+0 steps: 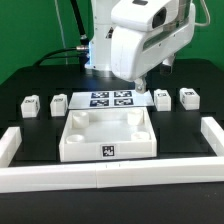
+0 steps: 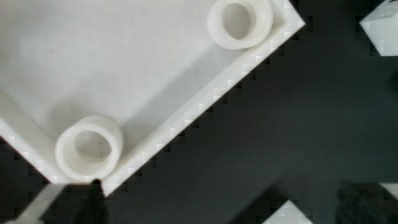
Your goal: Assemble square table
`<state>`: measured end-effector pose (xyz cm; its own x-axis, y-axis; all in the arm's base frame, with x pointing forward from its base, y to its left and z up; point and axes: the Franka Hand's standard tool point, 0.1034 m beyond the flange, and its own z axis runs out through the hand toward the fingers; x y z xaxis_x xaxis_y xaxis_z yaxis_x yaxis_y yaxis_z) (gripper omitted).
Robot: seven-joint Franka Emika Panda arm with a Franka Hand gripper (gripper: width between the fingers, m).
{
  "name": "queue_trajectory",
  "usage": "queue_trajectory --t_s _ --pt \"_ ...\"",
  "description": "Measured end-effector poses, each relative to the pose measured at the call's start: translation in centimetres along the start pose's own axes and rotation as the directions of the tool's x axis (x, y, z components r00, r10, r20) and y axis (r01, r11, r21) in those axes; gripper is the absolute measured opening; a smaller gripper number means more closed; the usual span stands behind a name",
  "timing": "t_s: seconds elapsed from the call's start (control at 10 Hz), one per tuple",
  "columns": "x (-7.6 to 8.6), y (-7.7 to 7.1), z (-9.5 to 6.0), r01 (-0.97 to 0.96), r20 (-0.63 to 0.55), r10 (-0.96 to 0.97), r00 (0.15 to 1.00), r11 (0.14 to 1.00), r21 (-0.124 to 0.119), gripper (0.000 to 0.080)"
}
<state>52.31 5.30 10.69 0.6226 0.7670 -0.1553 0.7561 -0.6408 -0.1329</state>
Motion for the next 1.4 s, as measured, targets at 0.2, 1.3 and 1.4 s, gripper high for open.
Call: queue_trajectory --t_s 0.2,1.3,1.4 --pt "0.0 -0.01 0.02 -0.002 0.0 0.002 1.0 1.0 0.0 0.065" --pt "-0.02 -0.05 0.31 -0.001 0.003 0.001 1.0 1.0 0.004 0.065" --pt "-0.05 -0.04 0.34 0.014 0.003 -0.014 1.0 1.0 0.004 0.065"
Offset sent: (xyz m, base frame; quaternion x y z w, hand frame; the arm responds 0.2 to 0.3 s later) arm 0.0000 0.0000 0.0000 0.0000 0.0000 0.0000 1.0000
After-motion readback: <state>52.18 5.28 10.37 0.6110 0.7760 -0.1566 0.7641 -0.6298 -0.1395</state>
